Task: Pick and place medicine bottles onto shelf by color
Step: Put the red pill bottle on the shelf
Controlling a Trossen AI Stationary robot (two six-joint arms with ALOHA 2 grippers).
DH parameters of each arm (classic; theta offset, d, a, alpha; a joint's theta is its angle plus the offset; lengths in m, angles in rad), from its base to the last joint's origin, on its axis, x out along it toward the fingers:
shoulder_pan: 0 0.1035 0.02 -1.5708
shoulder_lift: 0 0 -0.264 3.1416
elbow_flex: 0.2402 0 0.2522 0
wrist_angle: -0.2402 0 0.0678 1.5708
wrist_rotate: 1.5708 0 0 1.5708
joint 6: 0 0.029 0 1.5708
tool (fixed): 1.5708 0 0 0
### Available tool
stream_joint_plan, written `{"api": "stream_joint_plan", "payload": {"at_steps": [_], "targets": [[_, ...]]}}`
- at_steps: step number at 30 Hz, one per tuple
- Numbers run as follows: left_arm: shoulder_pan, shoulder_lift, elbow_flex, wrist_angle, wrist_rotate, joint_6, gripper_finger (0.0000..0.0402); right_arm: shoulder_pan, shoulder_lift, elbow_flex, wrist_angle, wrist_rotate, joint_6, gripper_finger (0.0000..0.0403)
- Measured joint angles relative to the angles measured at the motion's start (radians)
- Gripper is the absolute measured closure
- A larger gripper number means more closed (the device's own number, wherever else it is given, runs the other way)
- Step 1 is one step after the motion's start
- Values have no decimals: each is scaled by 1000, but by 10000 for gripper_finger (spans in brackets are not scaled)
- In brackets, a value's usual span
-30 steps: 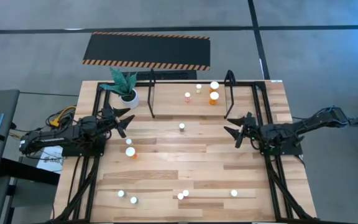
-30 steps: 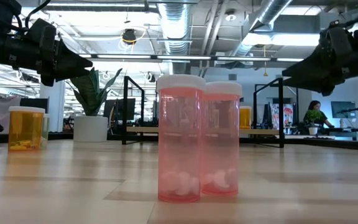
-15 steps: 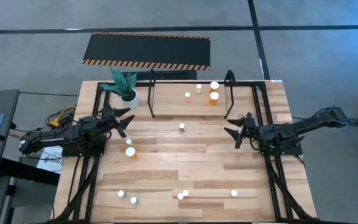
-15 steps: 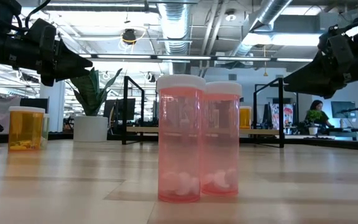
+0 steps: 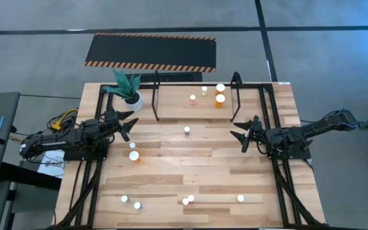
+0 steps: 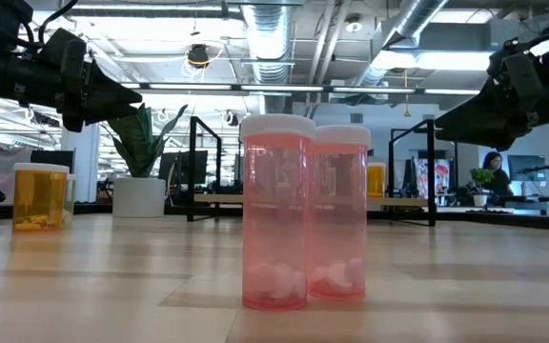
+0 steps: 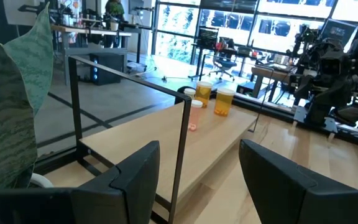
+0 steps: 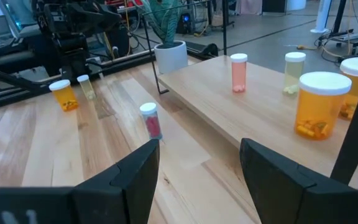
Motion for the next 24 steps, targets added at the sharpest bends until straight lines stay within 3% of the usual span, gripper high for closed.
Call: {"api": "stream_joint_plan", "payload": {"at_steps": [9,19,24], "targets": [[0,-1,-2,83,-52,66,193,0,0,0,0,0,0,159],[-1,18,0,281,-78,88,193,0,0,0,0,0,0,159],[-1,87,0,458,-62,135,193,0,0,0,0,0,0,159]]}}
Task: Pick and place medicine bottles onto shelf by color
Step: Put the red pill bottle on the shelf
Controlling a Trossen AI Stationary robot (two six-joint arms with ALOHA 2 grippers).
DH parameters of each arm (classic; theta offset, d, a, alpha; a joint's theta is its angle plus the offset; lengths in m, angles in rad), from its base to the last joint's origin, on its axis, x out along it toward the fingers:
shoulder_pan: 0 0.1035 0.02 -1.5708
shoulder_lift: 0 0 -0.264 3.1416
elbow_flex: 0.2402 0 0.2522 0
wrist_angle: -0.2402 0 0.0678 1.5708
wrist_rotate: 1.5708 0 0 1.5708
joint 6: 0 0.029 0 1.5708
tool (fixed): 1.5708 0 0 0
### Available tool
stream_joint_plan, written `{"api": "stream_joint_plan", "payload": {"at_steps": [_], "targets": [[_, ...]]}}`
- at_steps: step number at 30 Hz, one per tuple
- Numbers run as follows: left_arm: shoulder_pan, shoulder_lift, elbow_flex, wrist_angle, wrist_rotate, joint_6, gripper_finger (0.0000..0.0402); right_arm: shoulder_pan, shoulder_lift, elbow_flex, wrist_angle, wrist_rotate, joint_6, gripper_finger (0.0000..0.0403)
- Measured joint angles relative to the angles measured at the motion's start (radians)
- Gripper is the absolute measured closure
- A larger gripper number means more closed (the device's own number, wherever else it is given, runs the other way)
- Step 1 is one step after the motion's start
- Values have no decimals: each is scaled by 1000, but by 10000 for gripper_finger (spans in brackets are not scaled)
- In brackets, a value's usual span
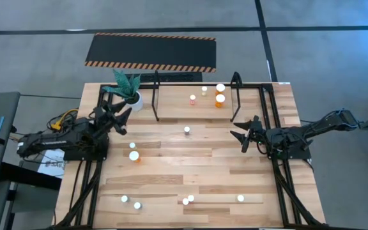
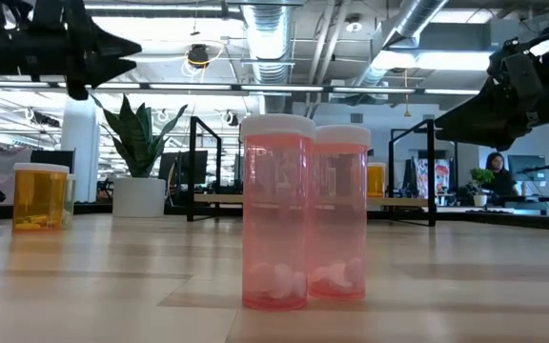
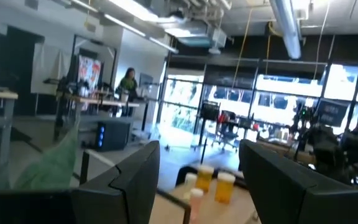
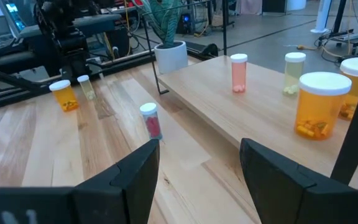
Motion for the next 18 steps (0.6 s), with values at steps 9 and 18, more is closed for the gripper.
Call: {"api": "stream_joint_plan", "payload": {"at_steps": [9,18], "targets": [[0,309,183,53,-51,-70,193,0,0,0,0,0,0,159],[1,780,553,-181,-157,-312,193,0,0,0,0,0,0,159]]}}
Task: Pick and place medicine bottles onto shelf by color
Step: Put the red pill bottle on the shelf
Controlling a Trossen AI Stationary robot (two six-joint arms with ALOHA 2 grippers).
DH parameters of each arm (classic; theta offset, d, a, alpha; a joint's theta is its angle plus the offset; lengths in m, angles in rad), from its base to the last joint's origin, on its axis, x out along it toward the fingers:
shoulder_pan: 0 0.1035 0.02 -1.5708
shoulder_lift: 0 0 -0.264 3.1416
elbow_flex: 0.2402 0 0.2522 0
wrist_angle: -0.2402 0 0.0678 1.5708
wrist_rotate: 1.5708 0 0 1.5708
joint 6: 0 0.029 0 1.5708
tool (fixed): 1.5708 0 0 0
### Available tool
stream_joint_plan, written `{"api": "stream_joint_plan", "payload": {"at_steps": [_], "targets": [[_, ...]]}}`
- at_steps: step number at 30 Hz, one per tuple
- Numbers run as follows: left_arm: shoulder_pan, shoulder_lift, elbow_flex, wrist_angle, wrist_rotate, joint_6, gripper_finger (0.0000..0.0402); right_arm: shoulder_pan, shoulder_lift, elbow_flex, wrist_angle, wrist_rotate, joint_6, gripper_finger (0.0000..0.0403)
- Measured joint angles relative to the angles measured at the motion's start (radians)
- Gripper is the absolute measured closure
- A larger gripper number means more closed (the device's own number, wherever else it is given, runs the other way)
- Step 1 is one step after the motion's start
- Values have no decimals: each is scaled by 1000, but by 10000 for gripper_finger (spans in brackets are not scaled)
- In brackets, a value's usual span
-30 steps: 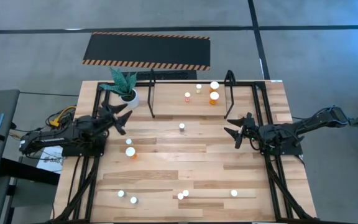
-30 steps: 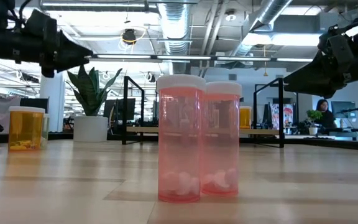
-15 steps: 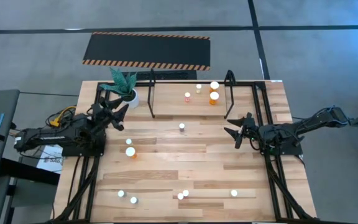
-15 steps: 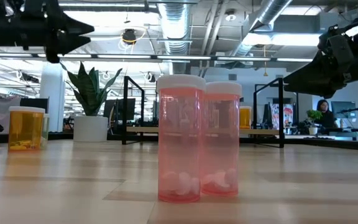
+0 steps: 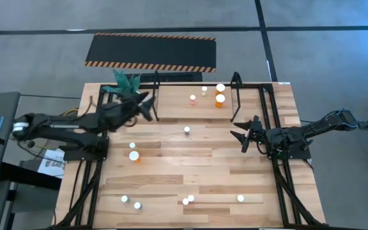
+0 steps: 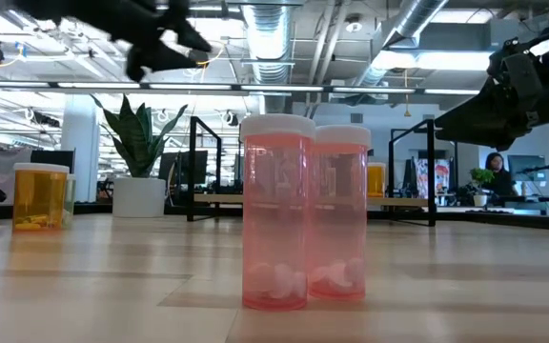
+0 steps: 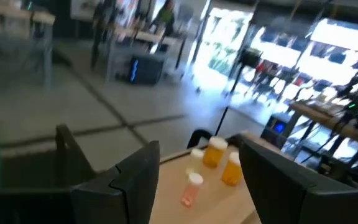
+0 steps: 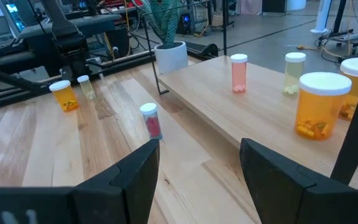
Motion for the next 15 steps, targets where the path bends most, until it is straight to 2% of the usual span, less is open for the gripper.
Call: {"api": "stream_joint_plan", "payload": {"at_steps": [8,15], "targets": [[24,341,342,-311,-9,-245,193,0,0,0,0,0,0,159],[47,582,620,-551,6,-422,193,0,0,0,0,0,0,158]]}}
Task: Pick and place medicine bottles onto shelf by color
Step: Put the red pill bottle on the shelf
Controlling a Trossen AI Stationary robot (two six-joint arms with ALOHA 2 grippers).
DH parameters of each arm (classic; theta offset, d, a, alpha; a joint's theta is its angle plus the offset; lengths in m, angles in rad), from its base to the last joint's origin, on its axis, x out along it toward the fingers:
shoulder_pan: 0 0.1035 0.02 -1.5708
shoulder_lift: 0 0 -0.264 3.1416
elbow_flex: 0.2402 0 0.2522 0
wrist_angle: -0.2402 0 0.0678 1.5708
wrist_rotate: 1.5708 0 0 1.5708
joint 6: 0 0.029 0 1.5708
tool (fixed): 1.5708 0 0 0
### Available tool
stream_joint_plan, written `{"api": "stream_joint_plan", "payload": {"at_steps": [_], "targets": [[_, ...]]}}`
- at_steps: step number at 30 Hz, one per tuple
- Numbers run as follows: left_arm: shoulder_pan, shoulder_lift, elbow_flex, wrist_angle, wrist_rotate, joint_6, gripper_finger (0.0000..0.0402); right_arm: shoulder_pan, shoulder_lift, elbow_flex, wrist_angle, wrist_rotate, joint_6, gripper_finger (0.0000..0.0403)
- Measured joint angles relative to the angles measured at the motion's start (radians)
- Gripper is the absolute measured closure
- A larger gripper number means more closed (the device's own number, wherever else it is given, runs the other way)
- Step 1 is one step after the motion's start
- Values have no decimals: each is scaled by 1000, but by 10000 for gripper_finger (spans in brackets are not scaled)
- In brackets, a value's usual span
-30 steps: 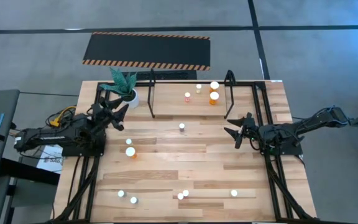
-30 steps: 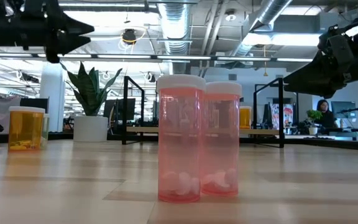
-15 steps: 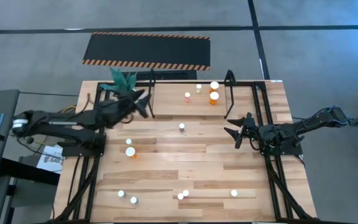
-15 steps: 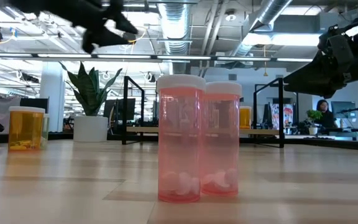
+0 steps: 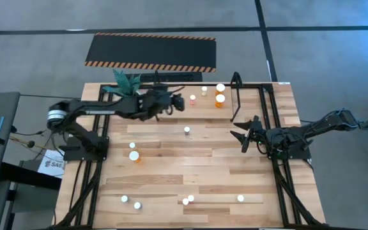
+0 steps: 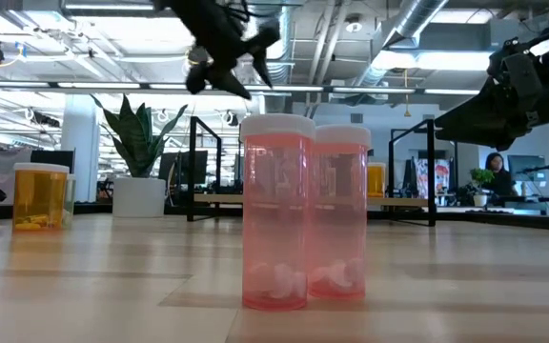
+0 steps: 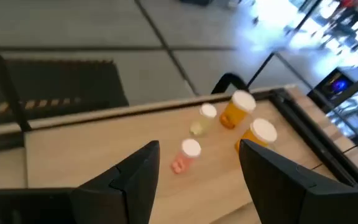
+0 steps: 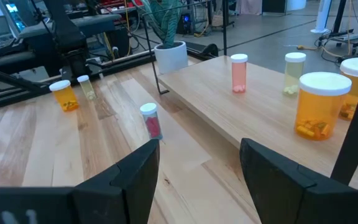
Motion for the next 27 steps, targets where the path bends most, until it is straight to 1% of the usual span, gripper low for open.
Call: {"api": "stream_joint_plan", "payload": {"at_steps": [3,6,10,13,19,23,27], "targets": [[12,87,119,-152,42,-80,193,0,0,0,0,0,0,158],[30,168,230,-261,89,-146,193,0,0,0,0,0,0,158],[54,265,345,-373,156,-178,193,0,0,0,0,0,0,158],[68,326,406,-385,181,-180,193,0,0,0,0,0,0,158],[86,431,483,-384,233,-168,193,0,0,0,-2,0,0,158],[87,496,528,-387,219,-165,193,0,0,0,-3,0,0,158],[91,536,570,-386,216,-121,193,0,0,0,-5,0,0,158]]}}
